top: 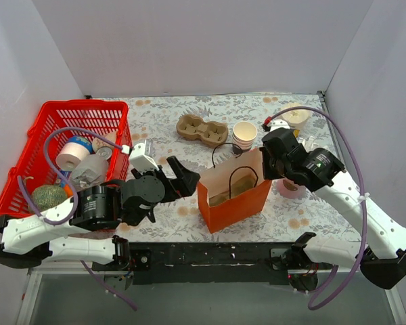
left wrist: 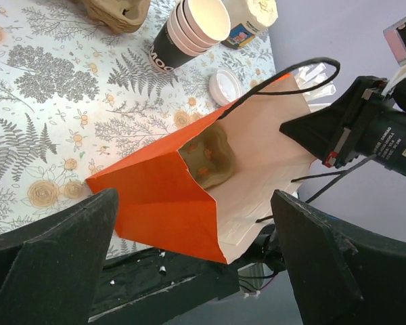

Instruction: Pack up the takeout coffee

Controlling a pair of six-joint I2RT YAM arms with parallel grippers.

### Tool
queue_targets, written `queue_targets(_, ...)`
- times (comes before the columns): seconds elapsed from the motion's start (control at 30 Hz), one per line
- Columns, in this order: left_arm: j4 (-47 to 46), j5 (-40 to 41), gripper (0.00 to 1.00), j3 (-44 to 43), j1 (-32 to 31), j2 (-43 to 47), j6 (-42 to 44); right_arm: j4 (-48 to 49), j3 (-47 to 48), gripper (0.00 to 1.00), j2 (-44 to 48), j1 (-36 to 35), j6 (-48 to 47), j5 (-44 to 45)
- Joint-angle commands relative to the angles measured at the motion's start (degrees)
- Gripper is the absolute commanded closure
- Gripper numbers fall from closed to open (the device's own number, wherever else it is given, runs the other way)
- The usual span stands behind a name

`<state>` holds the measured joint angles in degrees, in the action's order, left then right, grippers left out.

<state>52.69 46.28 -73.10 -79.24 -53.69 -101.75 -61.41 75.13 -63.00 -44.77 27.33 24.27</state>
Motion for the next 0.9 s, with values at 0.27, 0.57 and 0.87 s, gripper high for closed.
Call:
queue_targets(0.27,0.7,-0.8,0.02,0.8,0.1,5.3,0.5,8.8,11.3,0.99,-5.5,3.8,-27.1,-30.6)
queue_targets(0.57,-1.7,-4.4,0.02,-1.4,0.1,7.0,4.6,5.7,22.2,0.99,-15.0,5.8,-38.7,-46.9)
queue_targets(0.87,-1.3,-5.7,0.02,-5.6,0.1,8.1,6.8,-0.6,29.4,0.99,-20.7,5.8,-49.1,-52.0)
